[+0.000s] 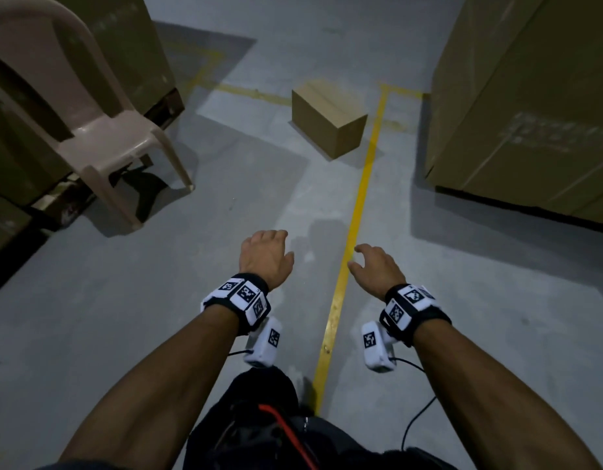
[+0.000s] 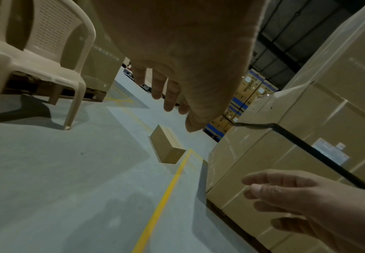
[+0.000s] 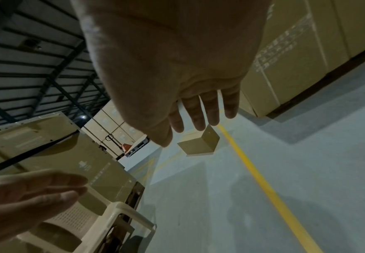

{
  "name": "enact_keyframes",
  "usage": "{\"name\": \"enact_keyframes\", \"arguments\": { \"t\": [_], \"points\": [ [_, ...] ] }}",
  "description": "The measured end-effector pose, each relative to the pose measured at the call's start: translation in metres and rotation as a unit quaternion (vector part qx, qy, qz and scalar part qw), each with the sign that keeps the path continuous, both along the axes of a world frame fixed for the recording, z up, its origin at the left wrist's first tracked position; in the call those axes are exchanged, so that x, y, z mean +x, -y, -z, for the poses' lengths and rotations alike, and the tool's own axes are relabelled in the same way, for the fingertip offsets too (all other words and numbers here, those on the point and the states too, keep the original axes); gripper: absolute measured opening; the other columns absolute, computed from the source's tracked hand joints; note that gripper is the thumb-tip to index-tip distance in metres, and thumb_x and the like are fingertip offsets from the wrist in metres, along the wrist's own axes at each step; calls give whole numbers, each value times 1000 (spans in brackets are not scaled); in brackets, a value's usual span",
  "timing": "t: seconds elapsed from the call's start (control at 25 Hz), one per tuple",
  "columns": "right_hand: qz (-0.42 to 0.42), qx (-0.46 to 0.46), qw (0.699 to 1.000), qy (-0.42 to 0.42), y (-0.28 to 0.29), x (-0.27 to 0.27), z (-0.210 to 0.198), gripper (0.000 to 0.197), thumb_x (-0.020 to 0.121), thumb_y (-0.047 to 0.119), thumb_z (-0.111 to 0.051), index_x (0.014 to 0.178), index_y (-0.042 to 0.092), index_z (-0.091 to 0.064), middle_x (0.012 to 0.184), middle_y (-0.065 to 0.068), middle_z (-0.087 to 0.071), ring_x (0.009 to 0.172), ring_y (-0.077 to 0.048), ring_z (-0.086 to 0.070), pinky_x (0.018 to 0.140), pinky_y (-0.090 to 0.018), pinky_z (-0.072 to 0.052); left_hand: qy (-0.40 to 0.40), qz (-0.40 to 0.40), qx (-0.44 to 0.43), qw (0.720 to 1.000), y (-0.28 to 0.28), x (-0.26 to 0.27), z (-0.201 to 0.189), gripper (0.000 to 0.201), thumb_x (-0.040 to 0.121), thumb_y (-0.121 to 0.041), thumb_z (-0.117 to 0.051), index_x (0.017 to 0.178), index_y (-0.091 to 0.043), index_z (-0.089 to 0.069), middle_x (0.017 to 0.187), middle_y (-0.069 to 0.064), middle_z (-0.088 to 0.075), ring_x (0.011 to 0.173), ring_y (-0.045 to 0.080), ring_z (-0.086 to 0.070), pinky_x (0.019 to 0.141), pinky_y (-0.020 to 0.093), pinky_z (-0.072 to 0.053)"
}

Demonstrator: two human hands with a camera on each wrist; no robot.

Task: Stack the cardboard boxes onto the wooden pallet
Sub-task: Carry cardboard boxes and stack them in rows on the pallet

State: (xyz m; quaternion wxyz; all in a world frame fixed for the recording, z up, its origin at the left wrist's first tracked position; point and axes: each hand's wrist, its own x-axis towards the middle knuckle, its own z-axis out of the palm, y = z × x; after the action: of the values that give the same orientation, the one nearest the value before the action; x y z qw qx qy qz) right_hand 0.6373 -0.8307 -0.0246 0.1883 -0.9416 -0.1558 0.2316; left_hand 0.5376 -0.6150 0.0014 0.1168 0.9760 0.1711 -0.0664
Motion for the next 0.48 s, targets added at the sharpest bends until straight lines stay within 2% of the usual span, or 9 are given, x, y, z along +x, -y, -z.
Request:
{"name": "enact_keyframes", "arguments": {
  "t": [0.16, 0.28, 0.48],
  "points": [
    [10, -18, 1000, 3, -42, 119, 15, 53, 100, 42, -50, 148, 20, -40, 149, -13, -42, 136, -36, -40, 109, -46, -38, 1, -8, -19, 1000, -44, 116, 26, 50, 98, -41, -47, 143, -17, -44, 145, 5, -50, 134, 27, -43, 110, 43, -30],
    [32, -17, 999, 2, -83, 220, 23, 54, 100, 42, -50, 148, 20, -40, 148, -14, -44, 136, -36, -40, 109, -47, -39, -5, -6, -44, 999, -87, 225, 41, 51, 99, -40, -46, 144, -18, -43, 146, 4, -49, 135, 27, -42, 111, 42, -29],
    [67, 3, 998, 10, -141, 369, 0, 51, 100, 41, -51, 146, 19, -44, 146, -14, -46, 134, -36, -43, 107, -46, -40, -2, 22, -39, 999, -148, 402, 17, 50, 99, -40, -45, 144, -18, -43, 147, 5, -48, 135, 27, -42, 112, 43, -28]
  ]
}}
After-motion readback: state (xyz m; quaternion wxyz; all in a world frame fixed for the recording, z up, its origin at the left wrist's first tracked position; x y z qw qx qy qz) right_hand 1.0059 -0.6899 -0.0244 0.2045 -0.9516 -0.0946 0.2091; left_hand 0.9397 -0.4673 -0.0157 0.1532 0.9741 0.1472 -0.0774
